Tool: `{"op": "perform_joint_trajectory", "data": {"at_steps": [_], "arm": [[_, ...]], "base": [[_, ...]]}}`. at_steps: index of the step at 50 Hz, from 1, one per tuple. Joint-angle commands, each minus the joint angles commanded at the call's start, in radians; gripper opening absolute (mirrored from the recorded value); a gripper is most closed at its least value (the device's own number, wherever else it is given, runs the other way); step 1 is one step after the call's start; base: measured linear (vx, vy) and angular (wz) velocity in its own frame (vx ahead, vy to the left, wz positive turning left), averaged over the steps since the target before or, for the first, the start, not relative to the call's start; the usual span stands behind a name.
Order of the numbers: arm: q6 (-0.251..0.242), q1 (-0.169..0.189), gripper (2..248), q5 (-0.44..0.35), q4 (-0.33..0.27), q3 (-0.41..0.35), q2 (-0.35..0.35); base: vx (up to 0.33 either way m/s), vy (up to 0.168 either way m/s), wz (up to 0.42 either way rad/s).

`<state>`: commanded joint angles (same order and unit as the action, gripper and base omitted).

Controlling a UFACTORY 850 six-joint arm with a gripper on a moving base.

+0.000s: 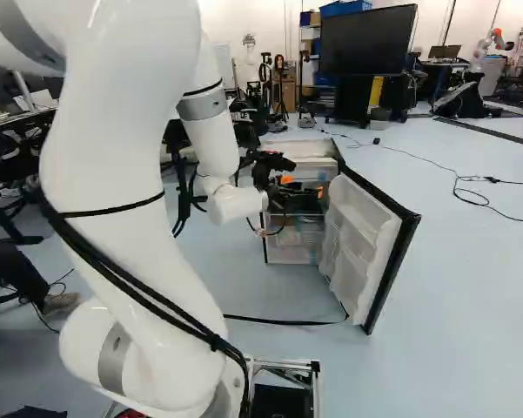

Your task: Open the fridge door

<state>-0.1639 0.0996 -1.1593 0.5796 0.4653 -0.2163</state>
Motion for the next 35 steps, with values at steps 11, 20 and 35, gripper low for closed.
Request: {"op": "perform_joint_trajectory", "data": {"at_steps": [11,20,35], "arm": [[0.031,-0.019,247,0.055,-0.111,-0.072,0.095],[0.056,-0.034,247,0.098,-0.198,-0.129,0.170],[0.092,-0.056,247,0.160,-0.324,-0.211,0.277]], "base": [[0.000,0.000,0.000],[0.000,0.000,0.000],[0.000,0.000,0.000]]}}
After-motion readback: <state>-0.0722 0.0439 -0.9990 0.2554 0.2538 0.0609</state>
